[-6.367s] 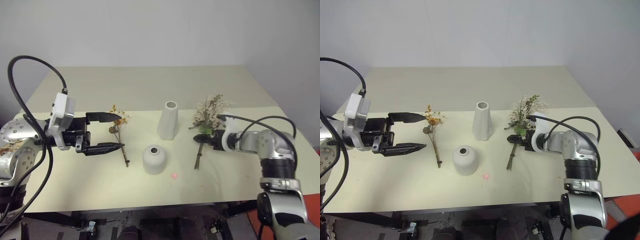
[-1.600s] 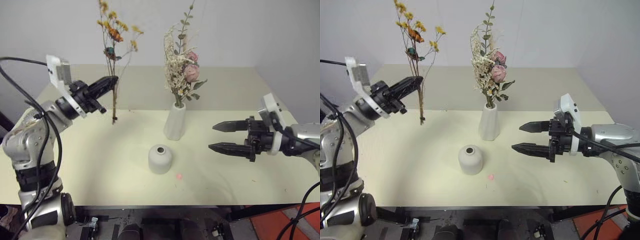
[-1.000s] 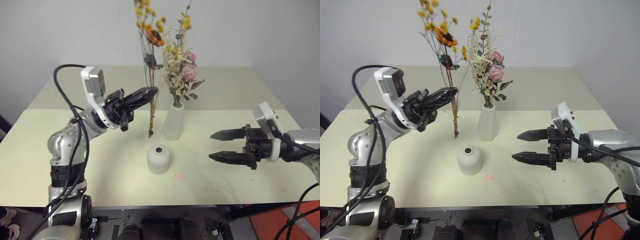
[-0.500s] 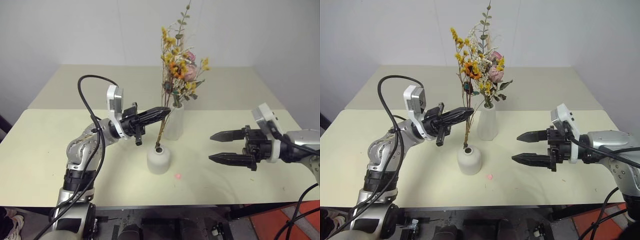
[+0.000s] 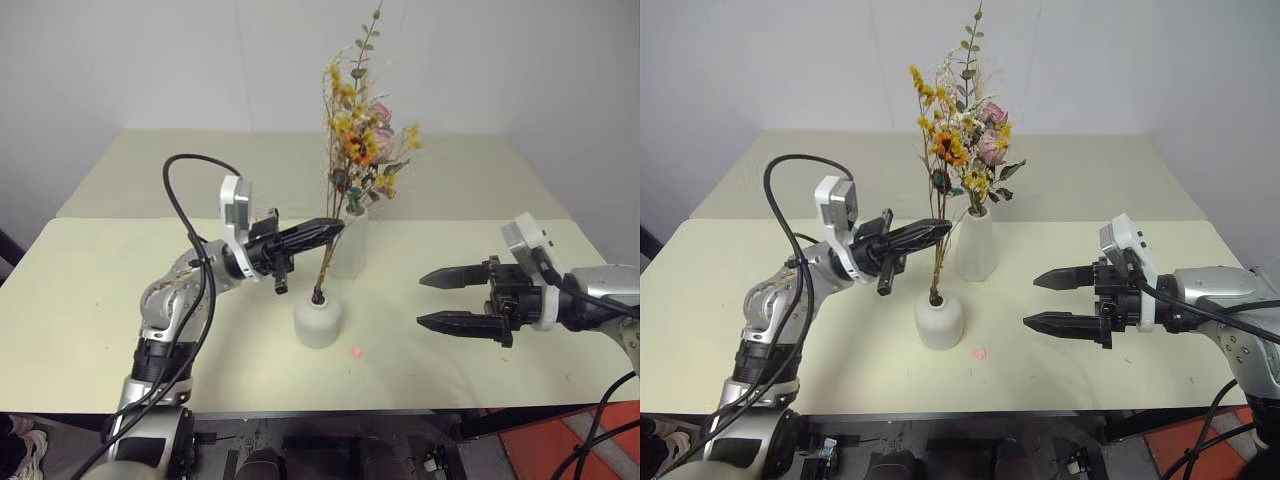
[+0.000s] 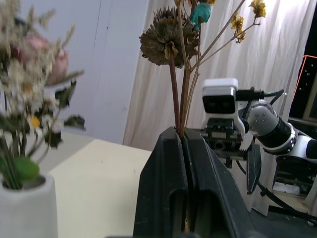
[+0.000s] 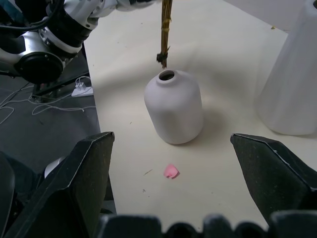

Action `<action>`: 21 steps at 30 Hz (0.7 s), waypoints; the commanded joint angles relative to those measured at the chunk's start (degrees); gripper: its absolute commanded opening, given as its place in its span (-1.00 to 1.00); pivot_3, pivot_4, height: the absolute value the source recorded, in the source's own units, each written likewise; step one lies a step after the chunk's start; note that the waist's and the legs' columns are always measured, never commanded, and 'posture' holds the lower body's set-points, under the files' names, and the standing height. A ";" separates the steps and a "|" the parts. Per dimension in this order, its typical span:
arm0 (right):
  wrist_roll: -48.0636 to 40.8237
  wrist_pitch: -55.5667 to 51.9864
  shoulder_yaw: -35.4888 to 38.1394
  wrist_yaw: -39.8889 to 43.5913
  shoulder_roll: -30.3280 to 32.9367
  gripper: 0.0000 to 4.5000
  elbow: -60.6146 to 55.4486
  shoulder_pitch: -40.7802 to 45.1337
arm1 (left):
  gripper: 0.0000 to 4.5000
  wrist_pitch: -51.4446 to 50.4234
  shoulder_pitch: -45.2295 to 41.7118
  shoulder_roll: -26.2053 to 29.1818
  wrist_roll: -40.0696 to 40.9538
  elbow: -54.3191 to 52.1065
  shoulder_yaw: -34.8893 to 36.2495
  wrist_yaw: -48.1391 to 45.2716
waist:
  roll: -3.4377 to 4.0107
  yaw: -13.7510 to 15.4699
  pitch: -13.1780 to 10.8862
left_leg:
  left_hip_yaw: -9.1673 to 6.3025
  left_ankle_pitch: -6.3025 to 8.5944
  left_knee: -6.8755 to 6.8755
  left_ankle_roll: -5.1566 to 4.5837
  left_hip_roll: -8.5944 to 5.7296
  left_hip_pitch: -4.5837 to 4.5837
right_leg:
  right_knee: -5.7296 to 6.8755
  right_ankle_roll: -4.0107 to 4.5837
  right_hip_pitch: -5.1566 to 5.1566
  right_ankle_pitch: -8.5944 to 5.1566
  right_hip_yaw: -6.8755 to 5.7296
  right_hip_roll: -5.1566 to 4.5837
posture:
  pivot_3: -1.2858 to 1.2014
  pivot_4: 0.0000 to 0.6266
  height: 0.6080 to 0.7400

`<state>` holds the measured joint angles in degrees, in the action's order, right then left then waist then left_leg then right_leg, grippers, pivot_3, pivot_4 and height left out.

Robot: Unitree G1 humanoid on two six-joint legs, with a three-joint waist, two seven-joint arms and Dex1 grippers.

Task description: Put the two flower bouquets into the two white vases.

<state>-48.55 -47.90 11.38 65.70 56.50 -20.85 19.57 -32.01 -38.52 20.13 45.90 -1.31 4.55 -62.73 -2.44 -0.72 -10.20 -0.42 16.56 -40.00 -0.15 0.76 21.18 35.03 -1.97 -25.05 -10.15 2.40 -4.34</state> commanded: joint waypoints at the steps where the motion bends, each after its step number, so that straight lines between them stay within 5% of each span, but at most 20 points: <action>1: -0.55 1.64 2.36 0.16 0.38 1.00 -1.40 -0.02 | -0.98 -0.36 -1.20 0.14 1.75 -0.53 1.22 -0.44 | 0.00 -0.03 0.00 | 0.00 0.00 0.00 -0.01 0.00 0.00 | 0.00 0.00 0.00 0.00 0.00 0.00 | 0.03 -0.52 1.00; 21: -0.60 1.62 2.76 -0.20 0.43 1.00 -1.50 -0.06 | -0.98 1.94 2.06 -2.15 -2.62 0.73 -0.94 0.29 | 0.00 0.04 0.00 | 0.00 0.01 -0.01 -0.01 0.00 0.00 | 0.00 0.00 0.01 0.00 0.00 0.00 | 0.03 -0.52 1.00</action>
<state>-48.55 -47.62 11.82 65.64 56.50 -20.88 19.38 -30.82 -36.20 17.68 42.88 0.72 3.05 -62.23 -2.44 -0.69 -10.20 -0.43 16.56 -40.01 -0.16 0.76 21.19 35.02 -1.97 -25.05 -10.15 2.40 -4.33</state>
